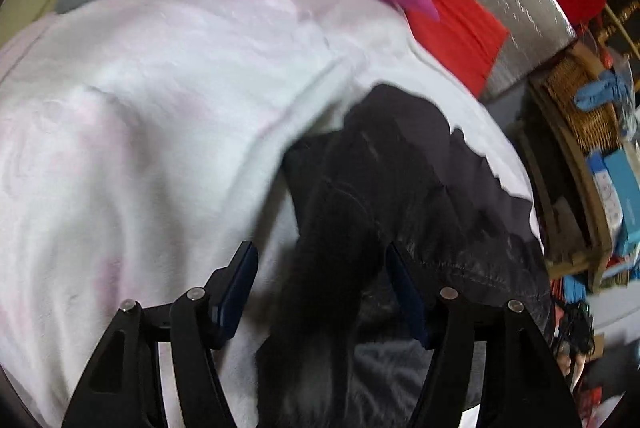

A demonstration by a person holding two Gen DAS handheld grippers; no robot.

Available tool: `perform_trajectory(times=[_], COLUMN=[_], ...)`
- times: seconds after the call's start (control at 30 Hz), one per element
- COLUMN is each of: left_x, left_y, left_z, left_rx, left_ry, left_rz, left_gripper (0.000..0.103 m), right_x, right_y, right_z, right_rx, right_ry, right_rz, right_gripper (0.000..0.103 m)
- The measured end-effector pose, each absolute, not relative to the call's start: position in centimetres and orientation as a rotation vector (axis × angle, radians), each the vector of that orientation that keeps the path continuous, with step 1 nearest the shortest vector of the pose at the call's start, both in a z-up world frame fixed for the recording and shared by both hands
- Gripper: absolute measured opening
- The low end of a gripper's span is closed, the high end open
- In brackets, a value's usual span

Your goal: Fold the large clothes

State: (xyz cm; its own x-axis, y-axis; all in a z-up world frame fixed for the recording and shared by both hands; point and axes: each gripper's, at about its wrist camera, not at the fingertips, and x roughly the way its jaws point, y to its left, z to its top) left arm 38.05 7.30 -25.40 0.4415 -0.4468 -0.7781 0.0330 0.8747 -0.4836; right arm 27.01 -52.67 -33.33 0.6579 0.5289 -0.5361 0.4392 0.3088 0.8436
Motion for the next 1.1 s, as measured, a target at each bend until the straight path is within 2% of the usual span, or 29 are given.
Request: perform_trajectory(times=[0.23, 0.27, 0.3, 0.33, 0.4, 0.47, 0.53, 0.63, 0.83, 1.1], left_x=[39.0, 39.0, 39.2, 39.4, 39.7, 40.2, 40.8, 41.8, 43.9, 41.9], left_y=[5.4, 5.2, 5.1, 4.9, 4.6, 4.4, 4.3, 3.9, 2.7, 3.8], left_z=[-26.2, -26.1, -26.2, -26.3, -26.3, -26.2, -26.2, -26.0, -26.7, -25.0], left_rx=[-0.428, -0.435, -0.443, -0.446, -0.442, -0.446, -0.463, -0.472, -0.485, -0.434], left_ry=[1.087, 1.081, 1.079, 1.08, 1.07, 1.051, 1.037, 1.018, 1.002, 0.989], left_rz=[-0.406, -0.408, -0.411, -0.407, -0.398, -0.386, -0.374, -0.35, -0.299, -0.255], left_gripper=[0.066, 0.066, 0.06, 0.057, 0.047, 0.042, 0.039, 0.037, 0.04, 0.055], right_x=[30.0, 30.4, 30.7, 31.2, 31.7, 31.9, 32.2, 32.7, 34.9, 31.6], right_y=[-50.4, -49.7, -49.0, -48.3, -47.3, -47.1, -47.0, -46.8, -47.4, -49.9], right_z=[-33.1, -32.7, -32.4, -32.1, -31.8, -31.4, -30.7, -29.5, -29.4, -29.4], right_rx=[1.215, 1.16, 1.117, 1.057, 0.982, 0.965, 0.941, 0.888, 0.862, 1.034], right_ry=[0.949, 0.959, 0.964, 0.98, 0.987, 0.971, 0.941, 0.888, 0.846, 0.83], right_rz=[0.145, 0.146, 0.138, 0.122, 0.081, 0.07, 0.051, 0.011, -0.059, -0.072], right_gripper=[0.083, 0.079, 0.073, 0.063, 0.056, 0.046, 0.039, 0.036, 0.038, 0.065])
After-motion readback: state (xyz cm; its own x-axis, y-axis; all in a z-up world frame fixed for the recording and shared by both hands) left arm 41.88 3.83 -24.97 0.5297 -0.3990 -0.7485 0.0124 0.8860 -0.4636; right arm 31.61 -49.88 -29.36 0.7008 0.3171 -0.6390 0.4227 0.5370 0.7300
